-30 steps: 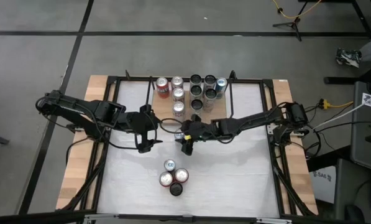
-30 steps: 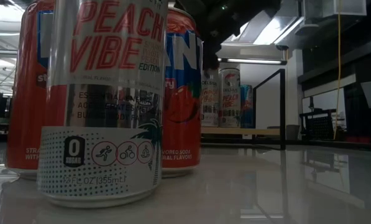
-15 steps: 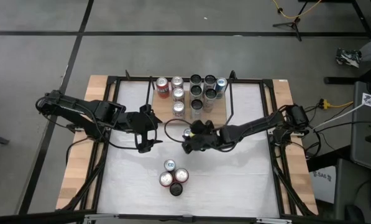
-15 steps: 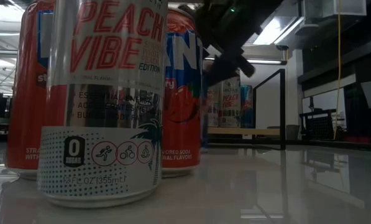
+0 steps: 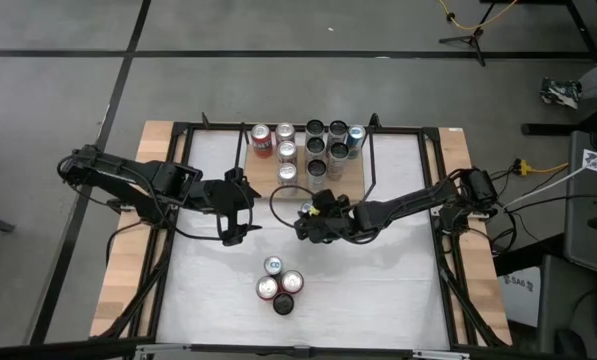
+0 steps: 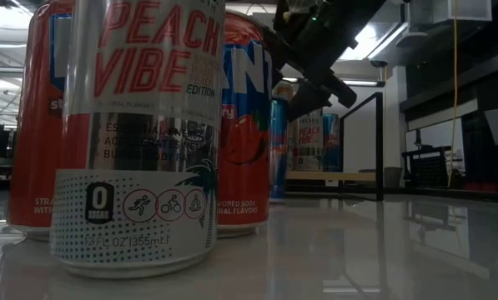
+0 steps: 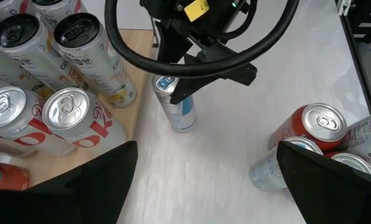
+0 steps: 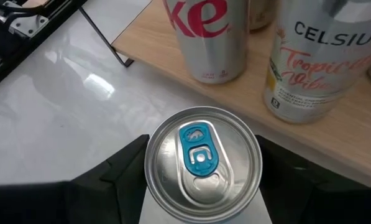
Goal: Place canned beverage on shelf
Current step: Put the blue soda can onto the shelf aligned with the other blue soda can
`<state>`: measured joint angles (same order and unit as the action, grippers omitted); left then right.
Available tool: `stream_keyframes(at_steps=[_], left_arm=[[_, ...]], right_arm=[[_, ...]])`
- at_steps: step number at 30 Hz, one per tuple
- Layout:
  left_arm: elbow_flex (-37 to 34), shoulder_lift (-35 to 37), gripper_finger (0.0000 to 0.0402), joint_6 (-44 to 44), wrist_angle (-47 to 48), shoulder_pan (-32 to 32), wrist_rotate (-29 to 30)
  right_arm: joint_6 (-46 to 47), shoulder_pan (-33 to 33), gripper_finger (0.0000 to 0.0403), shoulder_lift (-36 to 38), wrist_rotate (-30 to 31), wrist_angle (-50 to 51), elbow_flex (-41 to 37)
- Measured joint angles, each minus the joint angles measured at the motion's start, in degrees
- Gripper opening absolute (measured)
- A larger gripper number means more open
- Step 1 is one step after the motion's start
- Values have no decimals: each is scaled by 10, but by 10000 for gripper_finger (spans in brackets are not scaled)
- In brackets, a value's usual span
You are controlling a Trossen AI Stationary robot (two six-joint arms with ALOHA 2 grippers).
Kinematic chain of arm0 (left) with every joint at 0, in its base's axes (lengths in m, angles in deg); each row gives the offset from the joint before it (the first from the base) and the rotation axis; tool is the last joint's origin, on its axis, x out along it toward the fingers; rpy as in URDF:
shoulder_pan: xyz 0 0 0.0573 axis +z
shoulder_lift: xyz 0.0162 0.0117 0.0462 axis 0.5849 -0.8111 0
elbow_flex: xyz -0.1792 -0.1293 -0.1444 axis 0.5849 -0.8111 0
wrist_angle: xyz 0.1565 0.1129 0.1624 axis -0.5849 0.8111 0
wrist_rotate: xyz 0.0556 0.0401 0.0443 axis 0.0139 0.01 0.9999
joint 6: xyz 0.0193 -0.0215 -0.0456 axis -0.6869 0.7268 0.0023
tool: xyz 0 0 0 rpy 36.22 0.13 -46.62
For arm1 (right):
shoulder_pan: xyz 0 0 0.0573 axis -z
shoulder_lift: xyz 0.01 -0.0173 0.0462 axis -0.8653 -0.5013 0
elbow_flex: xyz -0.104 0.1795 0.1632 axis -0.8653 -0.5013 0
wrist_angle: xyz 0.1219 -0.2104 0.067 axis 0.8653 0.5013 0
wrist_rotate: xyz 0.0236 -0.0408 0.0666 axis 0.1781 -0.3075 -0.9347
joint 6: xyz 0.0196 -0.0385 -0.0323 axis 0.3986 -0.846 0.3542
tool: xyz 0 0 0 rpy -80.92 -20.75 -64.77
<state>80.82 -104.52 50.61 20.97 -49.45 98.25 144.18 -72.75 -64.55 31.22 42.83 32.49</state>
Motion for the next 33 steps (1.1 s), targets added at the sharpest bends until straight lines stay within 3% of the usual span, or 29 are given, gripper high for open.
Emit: stream_keyframes(at_steps=[33], left_arm=[[0, 0, 377, 0, 0, 0, 0]], right_arm=[[-3, 1, 251, -1, -23, -1, 0]])
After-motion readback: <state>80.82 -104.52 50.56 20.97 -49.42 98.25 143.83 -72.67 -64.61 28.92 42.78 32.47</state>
